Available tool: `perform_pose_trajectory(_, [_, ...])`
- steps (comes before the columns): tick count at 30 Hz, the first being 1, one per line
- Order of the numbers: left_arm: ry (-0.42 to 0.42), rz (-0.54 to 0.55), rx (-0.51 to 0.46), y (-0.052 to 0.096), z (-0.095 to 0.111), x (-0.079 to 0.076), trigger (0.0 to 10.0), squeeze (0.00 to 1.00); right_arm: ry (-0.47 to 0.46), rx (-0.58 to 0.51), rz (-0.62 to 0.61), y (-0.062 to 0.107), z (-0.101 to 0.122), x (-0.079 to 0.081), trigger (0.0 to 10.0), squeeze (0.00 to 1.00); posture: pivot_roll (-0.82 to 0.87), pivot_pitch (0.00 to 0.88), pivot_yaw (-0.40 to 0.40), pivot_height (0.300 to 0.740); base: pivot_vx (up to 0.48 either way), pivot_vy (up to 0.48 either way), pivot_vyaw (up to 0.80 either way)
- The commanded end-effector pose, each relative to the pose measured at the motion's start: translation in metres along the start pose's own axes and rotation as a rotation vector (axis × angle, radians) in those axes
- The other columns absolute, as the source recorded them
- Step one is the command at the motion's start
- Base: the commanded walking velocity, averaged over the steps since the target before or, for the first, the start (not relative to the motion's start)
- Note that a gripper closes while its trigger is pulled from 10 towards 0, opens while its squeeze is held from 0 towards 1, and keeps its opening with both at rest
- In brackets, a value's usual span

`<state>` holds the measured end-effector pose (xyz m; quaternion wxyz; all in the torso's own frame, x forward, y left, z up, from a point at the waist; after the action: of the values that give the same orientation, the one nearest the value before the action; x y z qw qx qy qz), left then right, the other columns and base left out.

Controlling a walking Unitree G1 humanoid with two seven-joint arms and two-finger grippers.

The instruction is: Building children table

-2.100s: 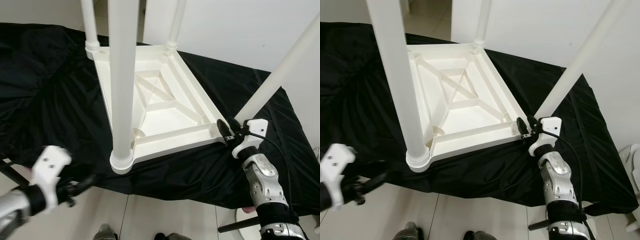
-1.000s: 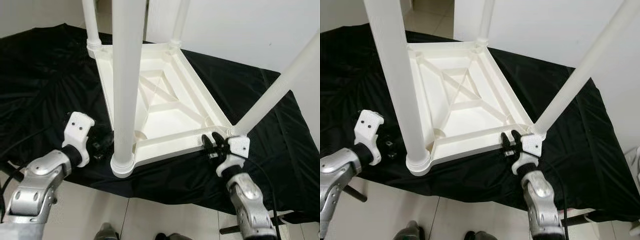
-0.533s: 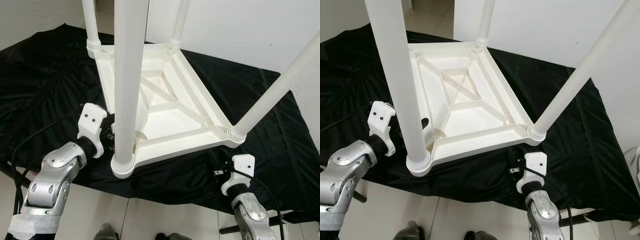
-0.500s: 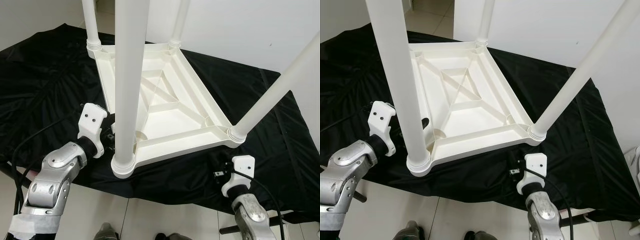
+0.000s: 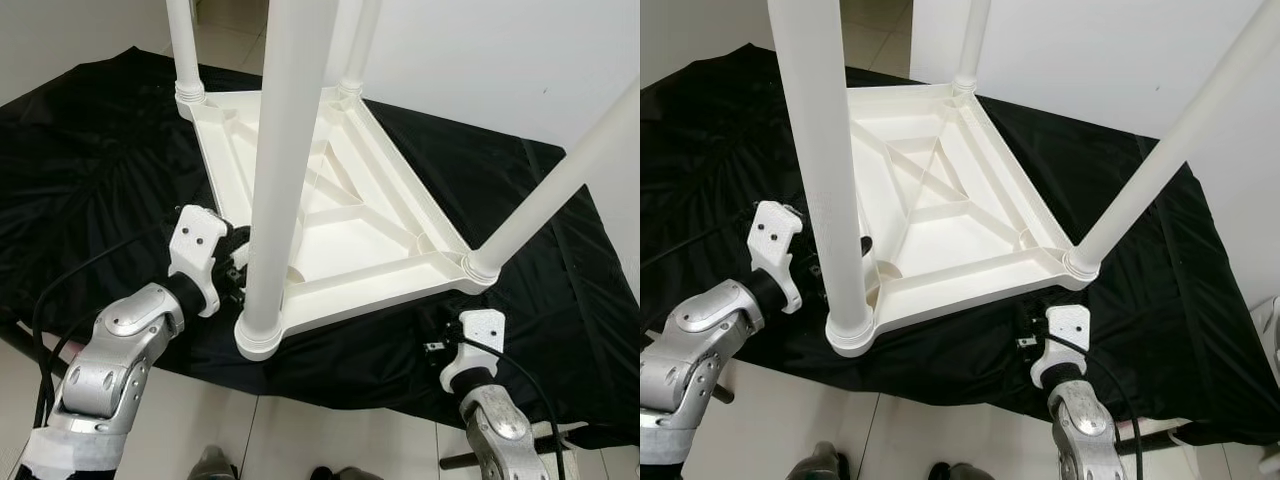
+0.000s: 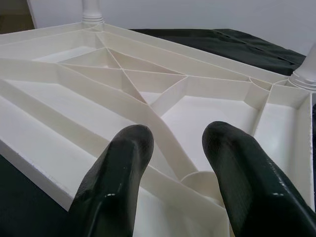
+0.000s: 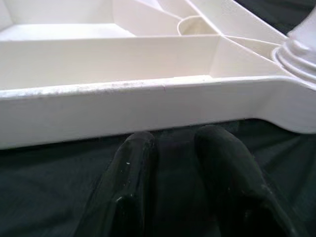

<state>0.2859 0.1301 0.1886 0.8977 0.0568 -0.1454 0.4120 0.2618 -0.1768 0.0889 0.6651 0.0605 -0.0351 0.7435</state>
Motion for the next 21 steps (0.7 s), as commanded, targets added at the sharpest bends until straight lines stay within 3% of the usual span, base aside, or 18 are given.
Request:
perform_pose_trajectory(1, [0.008, -0.128, -0.035, -0.003, 0.007, -0.017, 10.0, 0.0, 0.005, 0.032, -0.014, -0.004, -0.006, -0.006, 10.0, 0.0, 0.16, 0.101, -0.109, 0.74, 0.0, 0.0, 0.0])
perform_pose_trajectory(6, [0.016, -0.179, -0.067, -0.007, 0.015, -0.03, 10.0, 0.0, 0.008, 0.041, -0.022, -0.024, -0.007, -0.009, 10.0, 0.0, 0.18, 0.102, -0.115, 0.74, 0.0, 0.0, 0.0])
perform_pose_trajectory(14, [0.034, -0.211, -0.095, -0.011, 0.021, -0.039, 10.0, 0.0, 0.009, 0.043, -0.033, -0.038, -0.006, -0.013, 10.0, 0.0, 0.18, 0.099, -0.115, 0.74, 0.0, 0.0, 0.0])
perform_pose_trajectory(21, [0.062, -0.251, -0.155, -0.02, 0.034, -0.049, 10.0, 0.0, 0.035, 0.032, -0.073, -0.06, 0.003, -0.027, 10.0, 0.0, 0.19, 0.088, -0.109, 0.74, 0.0, 0.0, 0.0])
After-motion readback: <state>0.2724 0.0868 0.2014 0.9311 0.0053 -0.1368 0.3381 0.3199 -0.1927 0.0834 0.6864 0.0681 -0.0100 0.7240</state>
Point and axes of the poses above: a point about 5 cm out from each wrist's last joint towards the gripper, its own y axis pointing back from the gripper into the wrist, its own z axis along the axis of the wrist's last joint, x = y × z, the point moved 2 cm from there along -y, pointing out of the wrist towards the gripper, and after that the axes turned 10 degrees about -y, right-handed, at the moved point
